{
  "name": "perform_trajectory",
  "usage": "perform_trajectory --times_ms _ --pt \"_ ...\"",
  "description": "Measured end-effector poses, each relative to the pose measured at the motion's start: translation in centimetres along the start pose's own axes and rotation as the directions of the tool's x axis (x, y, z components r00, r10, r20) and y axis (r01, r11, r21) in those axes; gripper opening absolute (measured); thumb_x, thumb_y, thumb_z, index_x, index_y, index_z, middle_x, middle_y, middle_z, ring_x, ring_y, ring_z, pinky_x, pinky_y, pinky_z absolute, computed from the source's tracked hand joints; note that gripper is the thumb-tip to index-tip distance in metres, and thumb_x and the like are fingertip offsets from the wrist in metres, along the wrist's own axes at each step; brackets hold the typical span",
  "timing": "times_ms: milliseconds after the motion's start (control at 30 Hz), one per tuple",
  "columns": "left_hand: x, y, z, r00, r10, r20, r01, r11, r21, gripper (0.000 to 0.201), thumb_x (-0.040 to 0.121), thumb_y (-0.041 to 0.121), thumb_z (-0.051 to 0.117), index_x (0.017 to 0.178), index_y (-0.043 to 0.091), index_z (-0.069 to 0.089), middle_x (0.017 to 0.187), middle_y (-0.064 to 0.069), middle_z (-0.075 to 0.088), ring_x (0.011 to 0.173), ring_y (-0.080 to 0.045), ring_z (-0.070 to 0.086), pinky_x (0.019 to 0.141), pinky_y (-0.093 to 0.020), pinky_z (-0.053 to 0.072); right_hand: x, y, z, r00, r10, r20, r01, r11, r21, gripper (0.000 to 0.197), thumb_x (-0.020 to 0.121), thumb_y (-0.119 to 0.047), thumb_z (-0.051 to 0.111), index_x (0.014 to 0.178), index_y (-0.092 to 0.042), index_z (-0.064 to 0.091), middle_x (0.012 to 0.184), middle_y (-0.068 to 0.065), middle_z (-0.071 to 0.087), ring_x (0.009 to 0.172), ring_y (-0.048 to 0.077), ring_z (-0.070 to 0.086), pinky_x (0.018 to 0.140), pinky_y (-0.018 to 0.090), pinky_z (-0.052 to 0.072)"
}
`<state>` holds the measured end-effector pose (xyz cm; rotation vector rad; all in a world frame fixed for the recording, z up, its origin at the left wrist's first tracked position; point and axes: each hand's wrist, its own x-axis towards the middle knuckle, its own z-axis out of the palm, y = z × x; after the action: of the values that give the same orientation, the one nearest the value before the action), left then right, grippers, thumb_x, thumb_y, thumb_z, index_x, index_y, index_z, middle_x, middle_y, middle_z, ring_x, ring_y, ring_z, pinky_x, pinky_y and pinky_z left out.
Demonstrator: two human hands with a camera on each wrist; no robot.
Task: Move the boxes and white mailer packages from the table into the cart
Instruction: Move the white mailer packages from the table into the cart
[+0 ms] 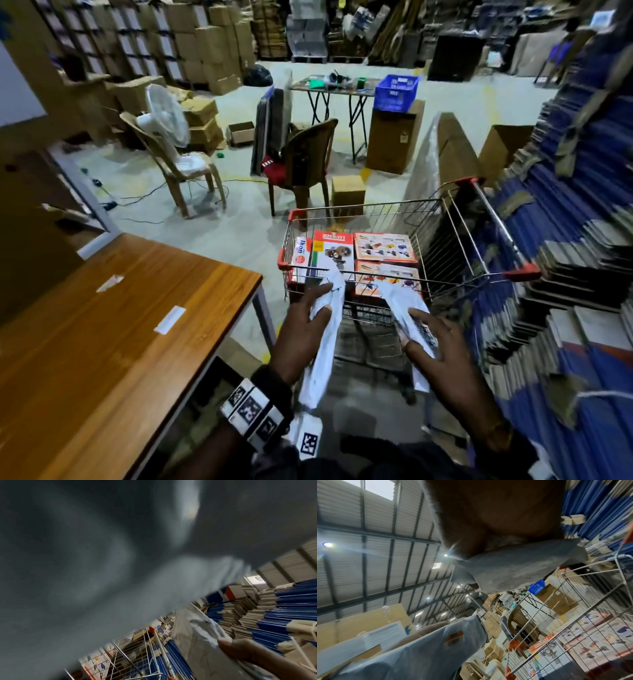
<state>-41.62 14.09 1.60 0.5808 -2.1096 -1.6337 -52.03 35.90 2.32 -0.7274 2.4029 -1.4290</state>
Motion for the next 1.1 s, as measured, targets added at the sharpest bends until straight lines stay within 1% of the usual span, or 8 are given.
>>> perform_trajectory --times_ms 133,233,367,467,600,733,867,1100 --pt "4.4 -1.0 2.1 0.996 -0.086 0.027 0.087 0.996 -0.029 0.04 0.098 0.008 0.044 0.126 0.035 0.057 0.138 0.013 0.054 0.13 -0.002 0.046 0.107 -0.022 0.034 3.8 2.8 -0.1 0.996 0.087 -0.033 -0.086 0.996 0.037 0.041 0.086 -0.028 0.071 0.125 -0.035 0.059 0.124 -0.001 0.043 0.116 0.009 0.044 0.097 0.026 0.031" --pt "7.8 -1.5 3.0 0.991 -0.119 0.053 0.121 0.992 -0.035 0.039 0.1 0.008 0.041 0.132 0.026 0.056 0.14 0.009 0.052 0.13 -0.004 0.045 0.104 -0.019 0.033 6.6 4.6 0.6 0.991 0.111 -0.068 -0.11 0.994 0.02 0.043 0.083 -0.035 0.069 0.125 -0.033 0.06 0.127 0.002 0.047 0.117 0.009 0.043 0.095 0.025 0.032" --pt "12.9 -2.5 3.9 0.984 -0.15 0.101 0.159 0.983 -0.094 0.04 0.098 0.003 0.044 0.129 0.024 0.058 0.137 0.007 0.055 0.128 -0.008 0.049 0.107 -0.025 0.038 11.0 6.0 0.9 0.983 0.175 -0.061 -0.174 0.985 0.017 0.041 0.087 -0.021 0.068 0.124 -0.035 0.057 0.129 0.003 0.046 0.114 0.009 0.042 0.091 0.023 0.031" --pt "16.8 -3.3 4.4 0.975 -0.174 0.136 0.188 0.978 -0.094 0.041 0.096 0.004 0.047 0.128 0.026 0.059 0.137 0.008 0.053 0.121 -0.001 0.052 0.097 -0.019 0.042 14.5 6.4 0.8 0.978 0.2 -0.058 -0.201 0.98 0.002 0.041 0.088 -0.022 0.068 0.127 -0.03 0.057 0.132 0.005 0.048 0.122 0.015 0.046 0.091 0.024 0.032" --pt "22.6 -4.4 5.0 0.965 -0.199 0.171 0.213 0.974 -0.073 0.036 0.095 0.004 0.051 0.121 0.028 0.06 0.127 0.007 0.057 0.089 0.018 0.058 0.075 -0.007 0.043 20.1 6.4 0.8 0.968 0.228 -0.102 -0.233 0.972 -0.033 0.042 0.089 -0.018 0.067 0.131 -0.016 0.058 0.129 0.004 0.052 0.12 0.016 0.047 0.088 0.021 0.031" --pt "27.8 -5.7 6.4 0.956 -0.202 0.213 0.181 0.977 0.111 0.039 0.089 0.017 0.057 0.127 0.022 0.058 0.129 0.001 0.056 0.109 -0.011 0.057 0.089 -0.022 0.042 25.7 8.4 2.0 0.957 0.245 -0.153 -0.268 0.952 -0.15 0.046 0.086 -0.021 0.071 0.129 -0.009 0.059 0.129 0.016 0.057 0.122 0.03 0.051 0.097 0.031 0.038" --pt "31.8 -6.5 8.7 0.935 -0.246 0.255 0.18 0.95 0.255 0.042 0.087 0.02 0.06 0.129 0.018 0.057 0.114 -0.011 0.065 0.098 -0.017 0.059 0.08 -0.026 0.045 29.7 9.4 3.0 0.946 0.285 -0.156 -0.308 0.939 -0.149 0.046 0.085 -0.016 0.071 0.128 -0.003 0.058 0.126 0.019 0.057 0.12 0.032 0.051 0.102 0.032 0.035" --pt "38.7 -8.9 14.0 0.884 -0.393 0.254 0.226 0.833 0.505 0.046 0.081 0.035 0.058 0.127 0.036 0.055 0.117 -0.015 0.065 0.105 -0.033 0.061 0.088 -0.034 0.049 37.9 14.1 4.0 0.881 0.468 -0.066 -0.458 0.813 -0.36 0.062 0.088 -0.05 0.055 0.144 -0.029 0.038 0.143 0.017 0.038 0.13 0.036 0.041 0.11 0.042 0.033"
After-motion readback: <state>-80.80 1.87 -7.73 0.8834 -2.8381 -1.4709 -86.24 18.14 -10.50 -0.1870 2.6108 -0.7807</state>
